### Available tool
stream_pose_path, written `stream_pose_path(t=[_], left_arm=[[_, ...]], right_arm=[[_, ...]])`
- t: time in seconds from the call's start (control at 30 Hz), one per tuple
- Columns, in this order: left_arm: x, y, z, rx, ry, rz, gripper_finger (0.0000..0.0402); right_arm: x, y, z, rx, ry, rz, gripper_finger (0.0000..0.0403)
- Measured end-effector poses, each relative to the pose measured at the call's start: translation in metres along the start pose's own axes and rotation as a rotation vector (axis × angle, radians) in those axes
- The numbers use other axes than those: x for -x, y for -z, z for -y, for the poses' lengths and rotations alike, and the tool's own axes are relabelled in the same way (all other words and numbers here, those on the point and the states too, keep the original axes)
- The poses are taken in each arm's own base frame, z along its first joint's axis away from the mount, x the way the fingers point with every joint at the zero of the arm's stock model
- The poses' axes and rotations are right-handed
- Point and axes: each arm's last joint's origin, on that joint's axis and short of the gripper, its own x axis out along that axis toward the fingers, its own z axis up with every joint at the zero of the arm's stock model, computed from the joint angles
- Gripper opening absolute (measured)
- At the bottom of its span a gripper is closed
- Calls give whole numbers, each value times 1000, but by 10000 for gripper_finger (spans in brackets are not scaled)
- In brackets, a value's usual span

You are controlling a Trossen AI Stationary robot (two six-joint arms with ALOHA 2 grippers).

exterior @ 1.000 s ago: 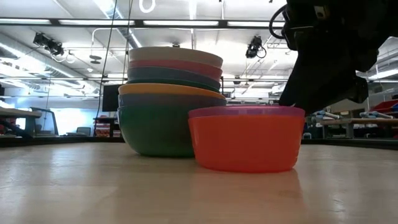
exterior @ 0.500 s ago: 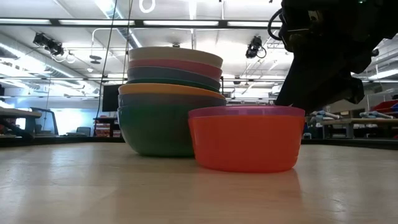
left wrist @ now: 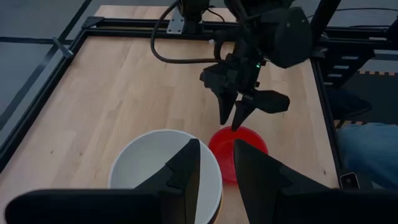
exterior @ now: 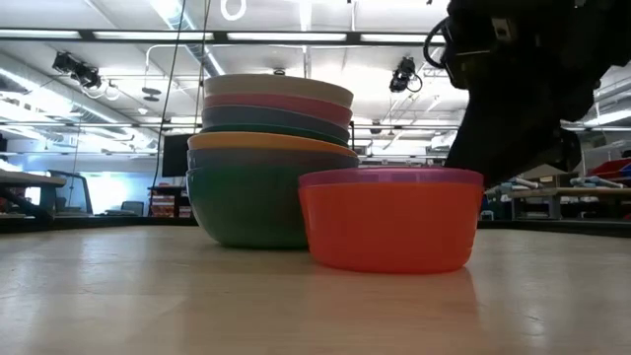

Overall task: Nest bowls inside each other
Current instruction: Stack the red bowl on top of the white bowl

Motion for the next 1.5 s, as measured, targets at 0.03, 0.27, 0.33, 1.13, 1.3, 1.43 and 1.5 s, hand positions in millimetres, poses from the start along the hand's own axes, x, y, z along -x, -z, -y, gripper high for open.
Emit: stream_pose_path(t=[0.03,0.27,0.33,1.13,1.3,1.43,1.5], left_arm=[[0,0,0,0,0,0,106],[0,-1,0,1,0,6,106],[0,0,0,1,-1,5,106],[-5,3,1,-20,-2,2,106],[-5,3,1,-21,-1,4,106],[-5,3,1,-21,-1,4,106],[-5,3,1,-21,-1,4,106]], right_arm=[[-1,1,1,3,5,-6,127],[-8,4,0,7,4,-16,106],[-8,4,1,18,5,-16,96],[27,-15,8,77,20,-18,1],[33,-14,15,82,73,-78,1],[34,-12,20,89,113,-117,0],[34,-11,23,98,136,-122,0]])
